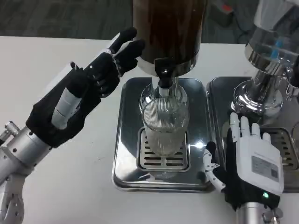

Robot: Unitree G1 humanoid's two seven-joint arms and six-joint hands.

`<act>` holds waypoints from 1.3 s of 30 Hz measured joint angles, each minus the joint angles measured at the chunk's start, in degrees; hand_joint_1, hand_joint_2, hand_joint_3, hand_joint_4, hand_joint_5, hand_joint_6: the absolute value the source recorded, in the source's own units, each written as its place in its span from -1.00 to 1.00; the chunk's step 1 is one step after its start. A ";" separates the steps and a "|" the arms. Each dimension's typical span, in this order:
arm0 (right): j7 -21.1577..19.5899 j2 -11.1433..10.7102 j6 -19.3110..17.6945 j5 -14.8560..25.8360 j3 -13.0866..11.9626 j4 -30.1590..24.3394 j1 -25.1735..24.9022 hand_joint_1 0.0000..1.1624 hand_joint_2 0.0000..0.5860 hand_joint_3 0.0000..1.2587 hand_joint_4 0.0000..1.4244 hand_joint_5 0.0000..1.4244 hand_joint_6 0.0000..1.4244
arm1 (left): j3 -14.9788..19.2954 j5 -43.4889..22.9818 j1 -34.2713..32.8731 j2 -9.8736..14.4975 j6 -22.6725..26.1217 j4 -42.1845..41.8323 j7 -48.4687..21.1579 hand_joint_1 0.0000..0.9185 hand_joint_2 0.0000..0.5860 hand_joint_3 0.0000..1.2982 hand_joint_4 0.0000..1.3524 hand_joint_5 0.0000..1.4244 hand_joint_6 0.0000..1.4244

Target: Grasp the cup under the faucet to collect the drink, then remove the cup.

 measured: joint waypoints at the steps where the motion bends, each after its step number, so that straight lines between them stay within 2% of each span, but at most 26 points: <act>1: -0.01 0.08 0.00 0.11 -0.14 0.00 0.01 -0.53 0.68 -0.98 -1.00 -1.00 -1.00 | 0.51 0.13 -0.39 -0.41 0.71 0.00 -0.64 -1.00 -0.75 -1.00 -1.00 -0.94 -1.00; 8: -0.18 0.34 -0.02 0.39 -0.36 0.00 0.06 -0.52 0.68 -0.98 -1.00 -1.00 -1.00 | 1.84 2.61 -3.66 -2.15 2.20 0.39 -2.09 -1.00 -0.77 -1.00 -1.00 -0.90 -0.96; 21: -1.62 2.12 -0.02 1.26 -0.69 0.01 0.90 -0.52 0.68 -0.98 -1.00 -1.00 -1.00 | 2.36 8.63 -8.18 -2.26 1.95 3.18 -5.01 -1.00 -0.77 -1.00 -1.00 -0.88 -0.93; 31: -2.26 2.35 -0.01 1.33 -0.71 0.07 1.27 -0.51 0.68 -0.98 -1.00 -1.00 -1.00 | 1.12 11.40 -8.94 -2.98 0.34 2.25 -6.19 -1.00 -0.77 -1.00 -1.00 -0.87 -0.93; 35: -2.40 2.46 -0.01 1.40 -0.73 0.12 1.28 -0.51 0.68 -0.98 -1.00 -1.00 -1.00 | 0.77 13.13 -8.77 -2.67 -1.98 0.99 -6.53 -1.00 -0.77 -1.00 -1.00 -0.87 -0.93; 39: -2.58 2.54 -0.01 1.41 -0.81 0.18 1.29 -0.51 0.69 -0.98 -1.00 -1.00 -1.00 | 0.63 17.73 -8.13 -1.45 -7.19 -0.93 -4.80 -1.00 -0.76 -1.00 -1.00 -0.87 -0.93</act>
